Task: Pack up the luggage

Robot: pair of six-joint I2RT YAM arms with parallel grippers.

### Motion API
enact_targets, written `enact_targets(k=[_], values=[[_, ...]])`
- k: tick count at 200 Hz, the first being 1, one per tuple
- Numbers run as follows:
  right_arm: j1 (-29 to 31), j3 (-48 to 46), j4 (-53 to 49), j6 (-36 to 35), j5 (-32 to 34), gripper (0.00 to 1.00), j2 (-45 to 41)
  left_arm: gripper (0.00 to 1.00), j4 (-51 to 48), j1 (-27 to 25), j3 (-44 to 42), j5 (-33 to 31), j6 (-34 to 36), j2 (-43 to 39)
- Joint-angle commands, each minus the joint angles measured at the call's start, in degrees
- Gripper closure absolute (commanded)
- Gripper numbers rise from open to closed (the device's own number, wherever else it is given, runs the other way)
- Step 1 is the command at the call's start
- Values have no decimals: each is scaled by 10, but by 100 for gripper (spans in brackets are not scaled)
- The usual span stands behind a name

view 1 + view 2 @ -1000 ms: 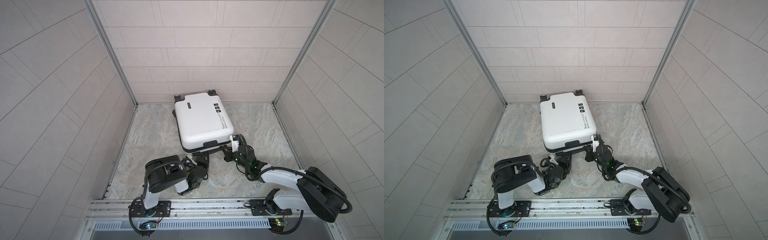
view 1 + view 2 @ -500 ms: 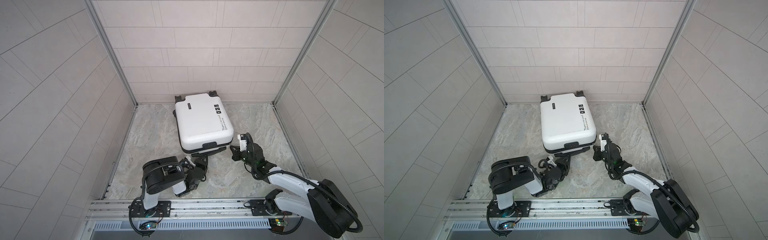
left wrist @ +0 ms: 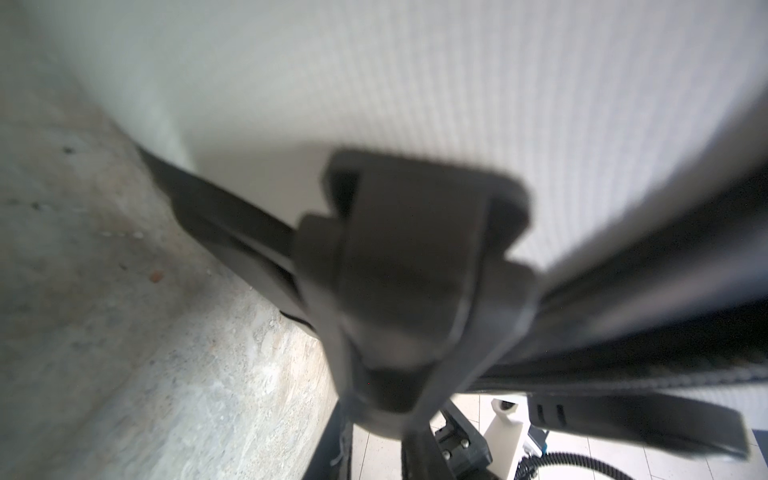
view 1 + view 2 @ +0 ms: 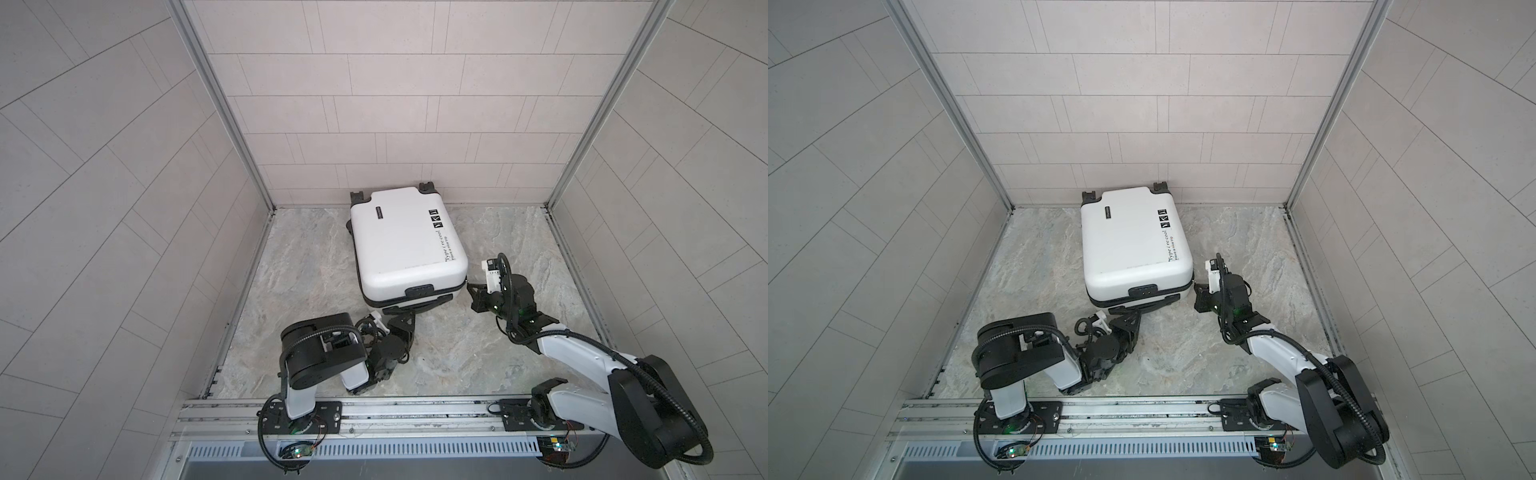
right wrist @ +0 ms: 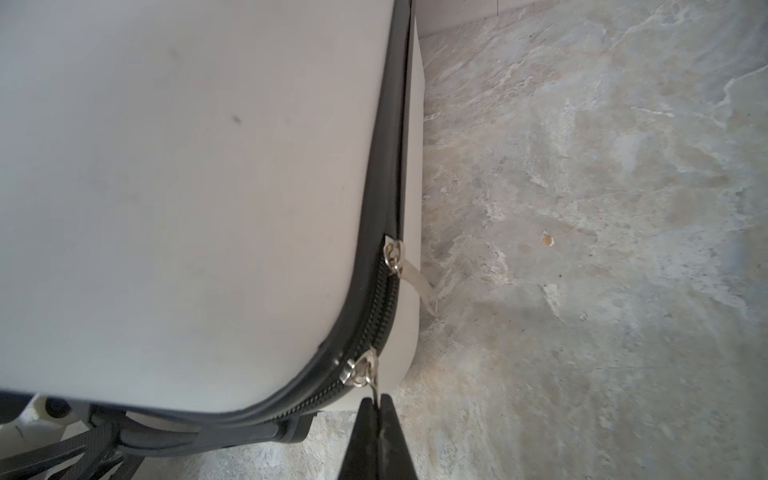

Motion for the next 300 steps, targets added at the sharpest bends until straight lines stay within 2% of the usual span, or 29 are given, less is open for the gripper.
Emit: enact_targets(k=[1, 81, 88, 102, 111, 136, 141, 148, 179, 212, 231, 251, 261, 262, 264, 267, 283, 295, 300], values=[[-30, 32, -26, -22, 29, 100, 19, 100, -25, -3, -28, -24, 8, -11], [-46, 105, -50, -34, -30, 100, 78, 100, -25, -4, -31, -20, 23, -17], [-46, 106, -59, -34, -32, 90, 74, 100, -26, -4, -30, -19, 31, -23], [-47, 98, -75, -35, -25, 68, 55, 92, -27, -4, -27, -16, 46, -36], [-46, 89, -80, -37, -15, 59, 38, 82, -28, -4, -24, -14, 53, -43], [-49, 73, -108, -44, 10, 48, -7, 47, -37, -14, -13, -11, 62, -55], [-50, 73, -114, -45, 12, 47, -13, 36, -44, -17, -11, -12, 62, -58], [-51, 74, -125, -48, 16, 46, -23, 29, -55, -22, -10, -12, 62, -64], [-57, 87, -165, -56, 23, 43, -42, 25, -151, -61, 17, -35, 70, -115], [-60, 104, -187, -49, 23, 42, -57, 24, -322, -84, 50, -42, 122, -222], [-61, 110, -198, -42, 23, 41, -67, 23, -426, -85, 86, -43, 196, -292], [-61, 135, -210, -38, 23, 38, -80, 23, -548, -85, 150, -54, 333, -358], [-61, 141, -214, -35, 29, 31, -88, 21, -599, -85, 184, -69, 413, -382], [-61, 142, -214, -35, 30, 26, -89, 21, -604, -84, 188, -70, 421, -386], [-61, 143, -216, -34, 32, 10, -92, 20, -614, -84, 195, -73, 437, -392], [-61, 144, -216, -31, 36, 2, -96, 19, -628, -83, 203, -77, 457, -400], [-61, 152, -223, -9, 88, 1, -114, 12, -690, -81, 252, -110, 607, -436], [-62, 161, -234, 9, 146, 1, -132, 1, -755, -80, 295, -169, 677, -456], [-61, 165, -238, 16, 167, 1, -141, 0, -776, -75, 309, -185, 708, -464]])
